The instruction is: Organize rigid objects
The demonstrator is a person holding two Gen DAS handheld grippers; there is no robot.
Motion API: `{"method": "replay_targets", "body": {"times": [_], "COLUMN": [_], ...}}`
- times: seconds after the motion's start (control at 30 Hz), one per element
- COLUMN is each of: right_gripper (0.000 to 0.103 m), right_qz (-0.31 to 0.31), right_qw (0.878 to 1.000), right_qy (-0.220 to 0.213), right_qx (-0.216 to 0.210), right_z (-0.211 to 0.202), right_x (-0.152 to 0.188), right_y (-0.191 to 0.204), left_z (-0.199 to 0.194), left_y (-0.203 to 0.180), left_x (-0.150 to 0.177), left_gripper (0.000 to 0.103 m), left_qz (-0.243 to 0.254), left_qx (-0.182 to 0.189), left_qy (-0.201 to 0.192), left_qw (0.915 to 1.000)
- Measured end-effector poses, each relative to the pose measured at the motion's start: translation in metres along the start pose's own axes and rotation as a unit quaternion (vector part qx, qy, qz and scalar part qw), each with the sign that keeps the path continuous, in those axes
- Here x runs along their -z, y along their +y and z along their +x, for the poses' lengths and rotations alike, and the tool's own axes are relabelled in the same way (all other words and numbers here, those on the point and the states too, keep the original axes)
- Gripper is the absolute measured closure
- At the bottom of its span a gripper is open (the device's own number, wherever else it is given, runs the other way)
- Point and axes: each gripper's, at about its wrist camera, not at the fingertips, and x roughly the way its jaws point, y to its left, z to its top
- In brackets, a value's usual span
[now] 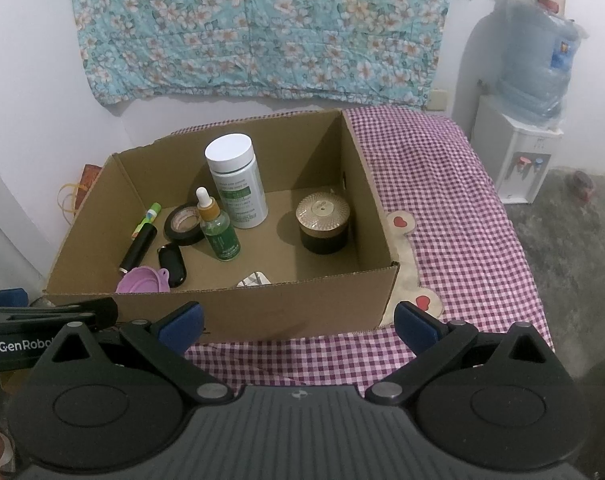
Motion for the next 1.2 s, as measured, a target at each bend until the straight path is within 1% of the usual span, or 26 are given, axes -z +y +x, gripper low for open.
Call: {"method": "replay_targets", "body": {"times": [1.2], "right_gripper": [0.0], "right_qz": [0.005], "right_qw": [1.0], "right_qy": [0.002], "right_qx": [-0.001], "right_z": [0.0006], "right_x": [0.0032], "right_y": [-0.0039], "left_z": [-0.0004], "left_y": [-0.0027], "left_x": [0.0002], "left_gripper": [0.001], "left_qz": [0.0], "left_qx": [-0.002], "left_qy": [0.0], "left_qw": [1.0]}}
